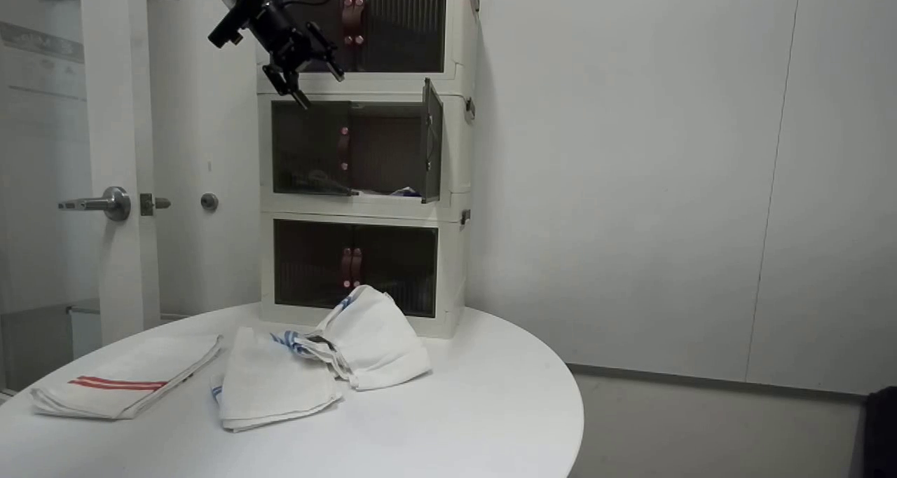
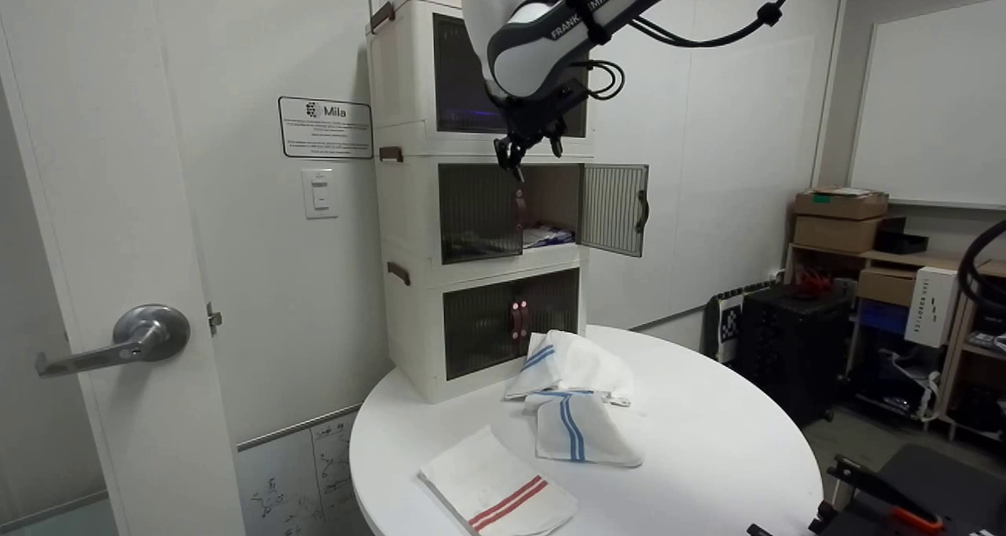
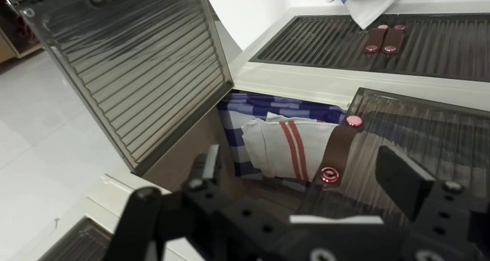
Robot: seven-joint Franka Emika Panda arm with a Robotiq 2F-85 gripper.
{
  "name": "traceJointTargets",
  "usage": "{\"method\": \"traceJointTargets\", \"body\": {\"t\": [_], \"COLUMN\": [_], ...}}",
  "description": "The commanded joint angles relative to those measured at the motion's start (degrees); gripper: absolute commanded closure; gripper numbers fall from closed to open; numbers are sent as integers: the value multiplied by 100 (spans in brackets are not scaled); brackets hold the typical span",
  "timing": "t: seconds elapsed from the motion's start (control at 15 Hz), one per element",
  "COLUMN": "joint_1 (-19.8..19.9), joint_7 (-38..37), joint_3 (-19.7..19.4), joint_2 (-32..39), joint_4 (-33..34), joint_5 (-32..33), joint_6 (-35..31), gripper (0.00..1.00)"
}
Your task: Close the left and right cabinet doors, respectively
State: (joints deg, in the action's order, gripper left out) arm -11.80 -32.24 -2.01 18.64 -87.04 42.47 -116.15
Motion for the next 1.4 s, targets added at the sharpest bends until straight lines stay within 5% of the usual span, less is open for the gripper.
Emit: {"method": "traceJointTargets", "body": {"t": [0.0, 0.47, 1.33], "joint_1": [200, 581, 645], "joint_7": [280, 1071, 1514], "joint_3": [158, 234, 216], "joint_2": [-317, -596, 394], "joint_4": [-206, -224, 502], "joint_5": [-588, -2744, -3215], "joint_6": [103, -115, -531], "gripper": [0, 0, 0]}}
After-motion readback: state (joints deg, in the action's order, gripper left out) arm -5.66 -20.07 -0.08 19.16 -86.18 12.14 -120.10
